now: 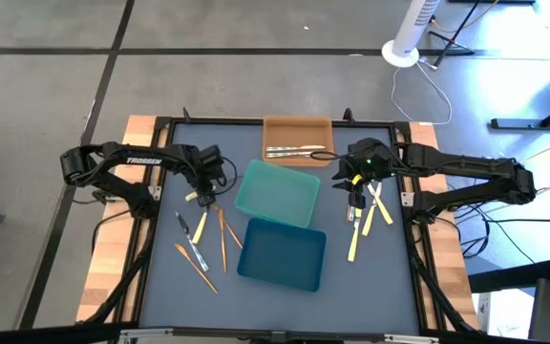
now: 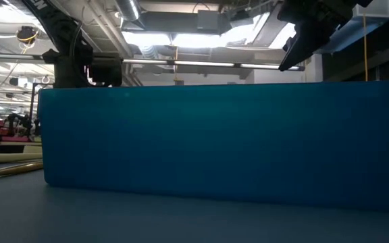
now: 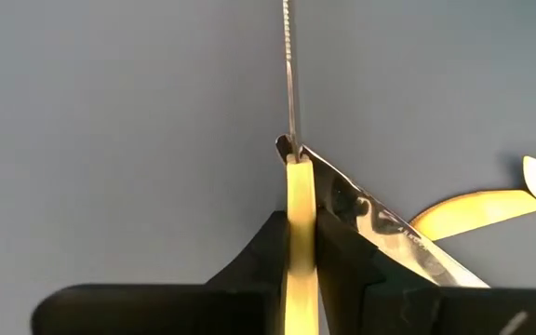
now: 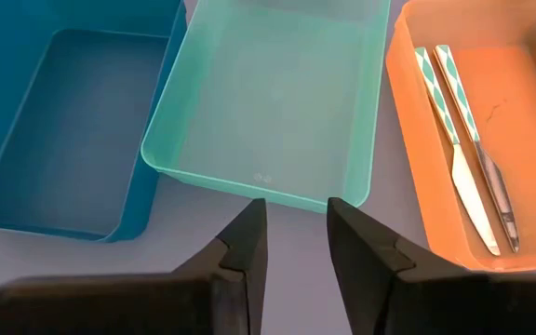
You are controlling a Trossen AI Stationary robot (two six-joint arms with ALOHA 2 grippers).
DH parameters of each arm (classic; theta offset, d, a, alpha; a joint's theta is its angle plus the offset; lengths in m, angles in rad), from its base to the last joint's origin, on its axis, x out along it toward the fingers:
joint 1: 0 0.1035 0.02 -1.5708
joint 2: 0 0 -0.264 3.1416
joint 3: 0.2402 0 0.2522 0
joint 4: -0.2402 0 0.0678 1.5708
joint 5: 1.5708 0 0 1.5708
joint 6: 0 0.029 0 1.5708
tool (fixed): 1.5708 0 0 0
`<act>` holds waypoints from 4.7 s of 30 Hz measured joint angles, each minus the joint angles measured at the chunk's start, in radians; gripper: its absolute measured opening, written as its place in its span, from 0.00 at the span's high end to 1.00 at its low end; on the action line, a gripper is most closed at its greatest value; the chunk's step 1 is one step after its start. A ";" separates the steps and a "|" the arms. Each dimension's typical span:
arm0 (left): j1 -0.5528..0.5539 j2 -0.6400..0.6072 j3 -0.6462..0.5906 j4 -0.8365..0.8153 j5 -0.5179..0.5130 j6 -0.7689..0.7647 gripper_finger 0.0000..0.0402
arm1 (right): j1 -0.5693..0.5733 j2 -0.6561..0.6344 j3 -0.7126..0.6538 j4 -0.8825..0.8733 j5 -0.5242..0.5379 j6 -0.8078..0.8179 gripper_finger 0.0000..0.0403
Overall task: Sort silverware by color (type)
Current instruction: Put the yellow knife into the green bin
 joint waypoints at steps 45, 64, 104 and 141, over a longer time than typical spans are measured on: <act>-0.273 0.066 0.451 0.134 -0.168 0.135 0.93 | -0.001 0.000 0.000 -0.001 0.000 0.000 0.75; -0.395 0.321 0.451 0.231 -0.168 0.216 0.93 | -0.001 0.001 0.000 -0.002 0.000 0.027 0.75; -0.378 0.451 0.451 0.363 -0.119 0.266 0.88 | 0.000 0.001 0.000 -0.001 0.000 0.028 0.75; -0.378 0.433 0.451 0.357 -0.123 0.265 0.73 | 0.163 0.001 0.000 -0.005 -0.130 -0.002 0.75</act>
